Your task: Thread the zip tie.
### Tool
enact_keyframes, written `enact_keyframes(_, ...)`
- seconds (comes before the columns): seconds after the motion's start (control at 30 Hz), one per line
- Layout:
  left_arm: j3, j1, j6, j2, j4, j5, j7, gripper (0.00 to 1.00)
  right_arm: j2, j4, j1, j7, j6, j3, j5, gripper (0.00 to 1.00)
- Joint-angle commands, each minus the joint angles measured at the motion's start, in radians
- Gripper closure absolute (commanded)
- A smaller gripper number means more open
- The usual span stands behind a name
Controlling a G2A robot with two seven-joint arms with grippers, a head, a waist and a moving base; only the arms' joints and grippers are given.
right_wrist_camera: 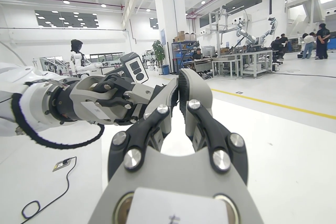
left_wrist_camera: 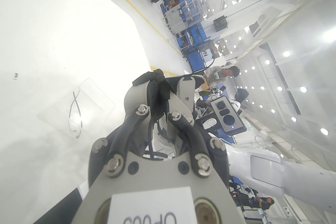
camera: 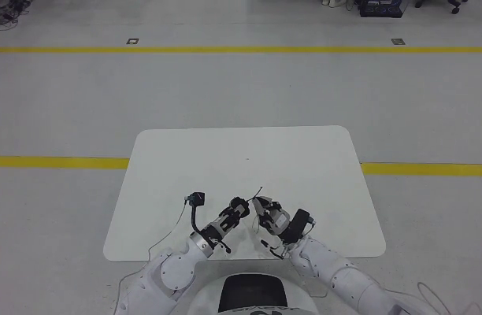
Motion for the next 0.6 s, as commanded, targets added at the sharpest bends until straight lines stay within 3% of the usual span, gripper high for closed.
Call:
enact_keyframes(0.0,0.0,0.0,0.0,0.0,0.0,0.0,0.0,1.0,0.001,0.001,0.003,0.004,0.0,-0.007,0.005,1.0)
enact_keyframes(0.3,0.0,0.0,0.0,0.0,0.0,0.0,0.0,1.0,0.009,-0.006,0.015,-0.05,0.0,-0.043,0.003,1.0)
enact_keyframes(0.57,0.0,0.0,0.0,0.0,0.0,0.0,0.0,1.0,0.015,0.005,0.028,-0.01,0.0,-0.068,0.061,1.0)
